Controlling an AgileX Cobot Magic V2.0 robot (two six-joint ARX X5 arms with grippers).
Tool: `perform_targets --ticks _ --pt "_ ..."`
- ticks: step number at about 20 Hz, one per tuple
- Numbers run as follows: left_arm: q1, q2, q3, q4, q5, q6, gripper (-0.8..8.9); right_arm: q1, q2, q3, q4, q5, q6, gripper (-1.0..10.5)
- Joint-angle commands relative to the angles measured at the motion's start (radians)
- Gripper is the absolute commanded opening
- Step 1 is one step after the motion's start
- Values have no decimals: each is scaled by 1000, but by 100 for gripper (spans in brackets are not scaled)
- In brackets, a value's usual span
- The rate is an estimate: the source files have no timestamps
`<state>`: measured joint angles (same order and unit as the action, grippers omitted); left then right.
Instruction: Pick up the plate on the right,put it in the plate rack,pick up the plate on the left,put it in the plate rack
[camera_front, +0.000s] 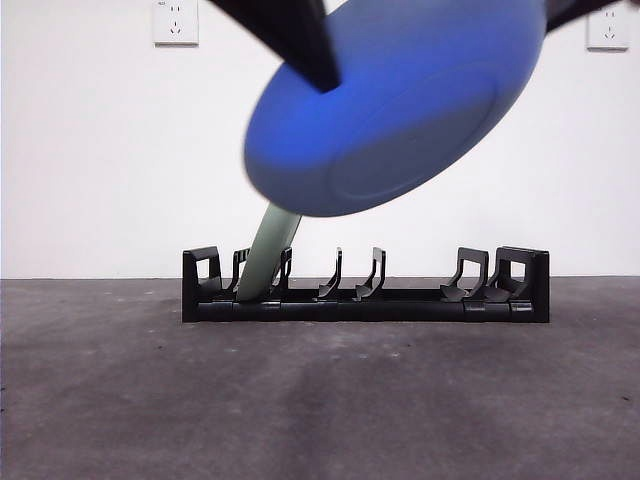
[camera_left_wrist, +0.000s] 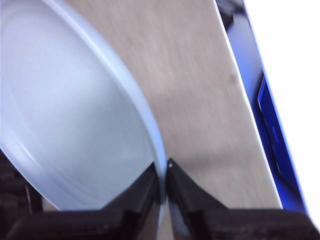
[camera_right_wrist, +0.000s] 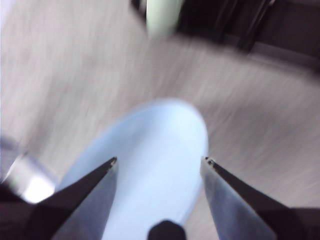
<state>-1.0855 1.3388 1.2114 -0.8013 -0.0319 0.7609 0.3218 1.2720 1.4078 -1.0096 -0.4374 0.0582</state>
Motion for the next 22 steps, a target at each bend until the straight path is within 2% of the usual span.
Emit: perform_targets --ticks 1,3,5,8,10,13,22 --pt "27 6 -5 113 51 -87 -7 -3 -122 9 22 107 -9 286" --pt "74 6 -5 252 152 -206 -7 -2 -238 9 23 236 -6 285" --pt "132 16 -5 437 227 -361 -8 -2 -347 9 14 301 -5 285" --pt "221 48 -5 685 253 -573 -8 -2 -469 9 -32 307 19 284" --pt "271 84 -5 795 277 -649 -8 -2 -521 9 -78 307 27 284" --pt "328 144 -5 882 304 -708 -8 -2 -561 9 -172 296 32 284" --pt "413 320 -4 1021 301 -743 -8 -2 -575 9 -343 288 35 284"
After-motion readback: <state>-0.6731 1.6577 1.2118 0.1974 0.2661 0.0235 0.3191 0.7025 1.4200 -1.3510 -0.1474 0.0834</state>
